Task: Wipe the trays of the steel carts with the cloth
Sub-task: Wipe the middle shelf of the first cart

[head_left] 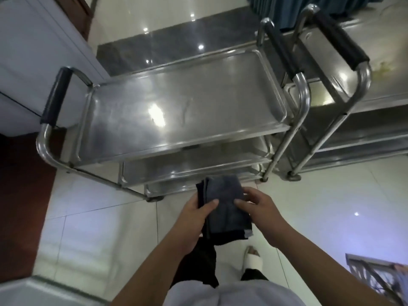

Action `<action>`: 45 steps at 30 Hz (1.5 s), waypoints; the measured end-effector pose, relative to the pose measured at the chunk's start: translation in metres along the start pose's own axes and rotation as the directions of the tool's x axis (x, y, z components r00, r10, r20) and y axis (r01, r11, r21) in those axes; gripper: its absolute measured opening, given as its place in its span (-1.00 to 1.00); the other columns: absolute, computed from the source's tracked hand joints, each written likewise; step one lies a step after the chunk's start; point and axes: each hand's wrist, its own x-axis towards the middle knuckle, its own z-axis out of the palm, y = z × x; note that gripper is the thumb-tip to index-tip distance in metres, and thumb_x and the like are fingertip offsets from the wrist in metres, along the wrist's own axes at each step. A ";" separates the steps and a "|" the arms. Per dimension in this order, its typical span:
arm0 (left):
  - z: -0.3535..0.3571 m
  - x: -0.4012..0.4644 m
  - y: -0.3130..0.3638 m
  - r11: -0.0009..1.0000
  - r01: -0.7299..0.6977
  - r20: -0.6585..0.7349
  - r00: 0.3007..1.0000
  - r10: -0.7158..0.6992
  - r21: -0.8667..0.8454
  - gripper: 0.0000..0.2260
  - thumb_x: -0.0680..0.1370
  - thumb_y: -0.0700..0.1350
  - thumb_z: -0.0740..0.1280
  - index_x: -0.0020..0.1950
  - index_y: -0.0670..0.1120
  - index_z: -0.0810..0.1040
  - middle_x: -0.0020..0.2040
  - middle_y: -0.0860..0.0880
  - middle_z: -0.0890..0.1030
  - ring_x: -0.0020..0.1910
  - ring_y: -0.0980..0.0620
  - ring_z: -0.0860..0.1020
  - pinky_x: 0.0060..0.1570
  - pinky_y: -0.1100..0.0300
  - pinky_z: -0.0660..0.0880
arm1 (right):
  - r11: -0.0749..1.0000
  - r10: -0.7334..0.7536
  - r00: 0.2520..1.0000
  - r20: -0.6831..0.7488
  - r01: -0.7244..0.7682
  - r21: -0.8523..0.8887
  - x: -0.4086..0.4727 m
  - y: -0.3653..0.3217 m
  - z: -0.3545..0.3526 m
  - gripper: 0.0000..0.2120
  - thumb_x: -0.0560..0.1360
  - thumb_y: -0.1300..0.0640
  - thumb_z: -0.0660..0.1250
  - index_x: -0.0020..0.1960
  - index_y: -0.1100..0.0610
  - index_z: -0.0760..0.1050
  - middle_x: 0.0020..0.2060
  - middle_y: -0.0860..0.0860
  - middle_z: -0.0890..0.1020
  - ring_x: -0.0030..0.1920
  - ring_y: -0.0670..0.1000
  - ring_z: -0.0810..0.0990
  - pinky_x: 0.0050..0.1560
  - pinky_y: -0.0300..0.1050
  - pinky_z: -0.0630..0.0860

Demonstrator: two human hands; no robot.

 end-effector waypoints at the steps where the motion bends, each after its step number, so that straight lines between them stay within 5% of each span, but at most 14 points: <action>1: 0.005 0.001 -0.006 1.000 0.002 -0.012 1.000 -0.002 -0.004 -0.71 0.61 -0.19 0.33 0.33 -0.05 0.52 0.18 -0.06 0.67 0.17 -0.10 0.63 0.24 -0.17 0.53 | 1.000 0.002 1.000 -0.013 -0.002 0.002 -0.004 0.004 -0.003 -0.76 0.55 0.27 0.39 0.13 0.00 0.64 -0.03 0.11 0.70 -0.02 0.13 0.70 -0.15 -0.09 0.61; 6: 0.019 0.030 -0.029 0.997 0.070 -0.002 0.998 -0.070 -0.028 -0.70 0.61 -0.25 0.31 0.31 -0.01 0.53 0.16 -0.03 0.68 0.14 -0.08 0.65 0.20 -0.16 0.56 | 0.993 0.105 0.991 -0.087 -0.100 0.057 -0.005 0.023 -0.031 -0.78 0.55 0.25 0.40 0.14 0.02 0.61 -0.06 0.03 0.70 -0.06 0.06 0.70 -0.19 -0.12 0.60; 9: 0.023 0.068 -0.045 0.988 0.143 0.004 0.990 -0.143 -0.054 -0.72 0.62 -0.26 0.31 0.27 0.02 0.55 0.14 -0.02 0.68 0.09 -0.07 0.67 0.16 -0.12 0.59 | 0.985 0.168 0.964 -0.204 -0.157 0.069 0.008 0.043 -0.054 -0.82 0.55 0.18 0.39 0.15 0.05 0.61 -0.04 0.08 0.69 0.02 0.13 0.68 0.03 0.07 0.64; 13: 0.028 0.126 -0.072 0.972 0.226 0.040 0.974 -0.223 -0.068 -0.73 0.62 -0.22 0.31 0.26 0.05 0.56 0.13 -0.03 0.69 0.03 -0.07 0.69 -0.01 -0.09 0.64 | 0.981 0.196 0.945 -0.261 -0.191 0.046 0.036 0.071 -0.074 -0.80 0.56 0.11 0.40 0.17 0.02 0.60 0.01 0.06 0.69 0.06 0.08 0.68 0.14 0.09 0.61; 17: 0.033 0.172 -0.104 0.978 0.203 0.080 0.977 -0.199 -0.053 -0.71 0.59 -0.22 0.34 0.26 0.06 0.56 0.13 -0.02 0.69 0.08 -0.09 0.68 0.12 -0.16 0.59 | 0.978 0.206 0.955 -0.213 -0.195 0.069 0.075 0.106 -0.069 -0.77 0.55 0.12 0.39 0.21 -0.02 0.59 -0.02 0.01 0.71 -0.06 -0.01 0.69 -0.04 -0.05 0.58; 20: 0.036 0.201 -0.131 0.987 0.140 0.067 0.989 -0.135 -0.077 -0.70 0.58 -0.20 0.35 0.26 0.10 0.57 0.11 0.02 0.70 0.09 -0.07 0.67 0.01 -0.08 0.61 | 0.991 0.128 0.946 -0.296 -0.111 0.073 0.112 0.145 -0.062 -0.75 0.55 0.26 0.38 0.14 -0.01 0.63 -0.03 0.01 0.69 -0.14 -0.02 0.67 -0.17 -0.16 0.53; 24: 0.042 0.246 -0.169 0.996 0.001 0.033 0.999 0.002 -0.085 -0.64 0.58 -0.27 0.33 0.31 0.07 0.56 0.14 0.01 0.69 0.10 -0.04 0.67 0.04 0.01 0.61 | 0.998 -0.060 0.921 -0.385 0.052 -0.031 0.168 0.199 -0.060 -0.75 0.52 0.20 0.44 0.14 -0.05 0.64 0.10 -0.07 0.64 0.08 -0.07 0.64 -0.12 -0.23 0.58; 28: 0.049 0.295 -0.179 0.989 -0.145 0.077 0.986 0.145 -0.005 -0.63 0.59 -0.28 0.32 0.34 0.05 0.55 0.15 -0.02 0.68 0.13 -0.06 0.66 0.14 -0.02 0.58 | 0.903 -0.339 0.931 -0.138 0.281 -0.325 0.222 0.206 -0.078 -0.33 0.26 -0.28 0.49 0.35 -0.24 0.45 0.21 -0.22 0.45 0.26 -0.19 0.47 0.16 -0.23 0.52; 31: 0.052 0.333 -0.162 0.969 -0.239 0.204 0.947 0.247 -0.064 -0.65 0.62 -0.23 0.29 0.38 0.04 0.51 0.19 -0.04 0.67 0.16 -0.05 0.64 0.10 0.06 0.59 | 0.796 -0.425 0.905 0.015 0.382 -0.469 0.273 0.188 -0.091 -0.01 0.20 -0.24 0.56 0.52 -0.33 0.16 0.28 -0.17 0.36 0.33 -0.14 0.40 0.24 -0.15 0.48; 34: 0.058 0.362 -0.140 0.937 -0.349 0.374 0.867 0.330 -0.020 -0.63 0.61 -0.04 0.28 0.43 0.10 0.45 0.27 0.02 0.62 0.24 0.01 0.60 0.21 0.02 0.52 | 0.711 -0.568 0.823 0.008 0.495 -0.498 0.327 0.166 -0.103 -0.05 0.25 -0.14 0.55 0.54 -0.24 0.18 0.26 0.04 0.47 0.26 0.08 0.52 0.17 0.15 0.56; 37: 0.050 0.389 -0.136 0.810 -0.542 0.378 0.815 0.440 0.224 -0.73 0.60 0.17 0.23 0.30 0.32 0.44 0.31 0.33 0.53 0.31 0.30 0.47 0.32 0.28 0.36 | 0.587 -0.697 0.710 -0.099 0.486 -0.648 0.373 0.150 -0.118 -0.18 0.30 -0.13 0.42 0.52 -0.23 0.24 0.14 0.07 0.52 0.10 0.11 0.59 0.11 0.12 0.58; 39: 0.033 0.410 -0.148 0.674 -0.609 0.268 0.792 0.549 0.419 -0.67 0.51 0.31 0.25 0.28 0.45 0.41 0.44 0.26 0.40 0.41 0.24 0.38 0.41 0.19 0.30 | 0.531 -0.728 0.662 -0.176 0.382 -0.757 0.396 0.149 -0.130 -0.23 0.34 -0.05 0.37 0.52 -0.26 0.24 0.10 0.06 0.46 0.09 0.17 0.56 0.12 0.06 0.55; 42: -0.003 0.430 -0.177 0.480 -0.592 0.147 0.715 0.684 0.647 -0.50 0.54 0.20 0.34 0.46 0.21 0.37 0.48 0.13 0.38 0.38 0.24 0.33 0.33 0.32 0.24 | 0.434 -0.707 0.681 -0.190 0.206 -0.877 0.419 0.160 -0.148 -0.33 0.47 0.00 0.35 0.51 -0.26 0.22 0.26 0.12 0.43 0.24 0.24 0.47 0.19 0.05 0.46; 45: -0.033 0.437 -0.203 0.189 -0.358 0.125 0.693 0.710 0.915 -0.11 0.33 0.46 0.11 0.56 0.02 0.27 0.55 -0.04 0.30 0.52 -0.01 0.23 0.45 0.23 0.07 | 0.214 -0.621 0.773 -0.126 0.013 -0.977 0.430 0.171 -0.157 -0.42 0.51 -0.06 0.26 0.52 -0.16 0.24 0.48 0.11 0.28 0.43 0.19 0.31 0.38 0.06 0.27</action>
